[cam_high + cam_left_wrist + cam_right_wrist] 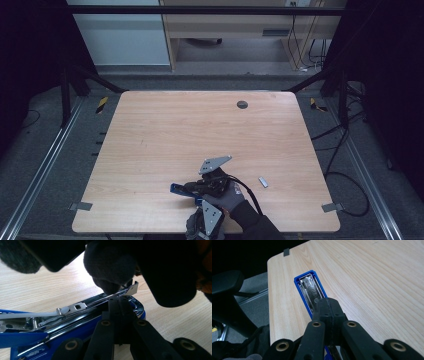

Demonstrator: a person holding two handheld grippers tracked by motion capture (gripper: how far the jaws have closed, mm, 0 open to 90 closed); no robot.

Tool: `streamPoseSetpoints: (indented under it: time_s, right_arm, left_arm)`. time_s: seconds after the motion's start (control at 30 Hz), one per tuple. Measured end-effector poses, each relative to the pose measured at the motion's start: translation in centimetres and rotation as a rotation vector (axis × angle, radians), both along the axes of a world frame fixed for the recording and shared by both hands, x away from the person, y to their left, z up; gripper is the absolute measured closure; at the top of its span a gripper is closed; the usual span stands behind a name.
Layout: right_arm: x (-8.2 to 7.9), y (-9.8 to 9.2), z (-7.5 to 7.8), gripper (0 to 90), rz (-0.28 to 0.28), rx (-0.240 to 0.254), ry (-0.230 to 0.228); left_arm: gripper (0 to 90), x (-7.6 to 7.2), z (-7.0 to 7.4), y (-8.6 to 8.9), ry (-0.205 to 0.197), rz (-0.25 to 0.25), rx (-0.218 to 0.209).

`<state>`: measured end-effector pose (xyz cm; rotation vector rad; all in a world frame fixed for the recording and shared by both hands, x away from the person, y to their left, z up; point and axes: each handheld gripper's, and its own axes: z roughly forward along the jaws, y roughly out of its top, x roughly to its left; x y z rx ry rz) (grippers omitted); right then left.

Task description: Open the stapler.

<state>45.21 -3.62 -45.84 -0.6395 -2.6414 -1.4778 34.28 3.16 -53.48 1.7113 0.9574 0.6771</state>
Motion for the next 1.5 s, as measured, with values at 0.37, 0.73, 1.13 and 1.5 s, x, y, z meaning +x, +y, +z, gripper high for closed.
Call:
streamPoseSetpoints:
  time_s: [0.37, 0.73, 1.13, 1.5]
  right_arm:
    - [0.4, 0.7, -0.5, 90.0, 0.019, -0.058, 0.028]
    - [0.5, 2.1, -1.3, 90.0, 0.029, -0.149, 0.034]
    - [0.4, 2.4, -1.2, 90.0, 0.031, -0.156, 0.027]
    - [0.7, 0.2, -0.3, 90.0, -0.044, -0.059, -0.026]
  left_arm:
    - [90.0, 0.0, 0.0, 0.0, -0.002, 0.002, 0.002]
    - [90.0, 0.0, 0.0, 0.0, -0.002, 0.001, 0.001]
    - [90.0, 0.0, 0.0, 0.1, 0.0, -0.002, 0.003]
    - [88.4, 0.0, 0.0, 0.1, 0.003, 0.0, -0.006]
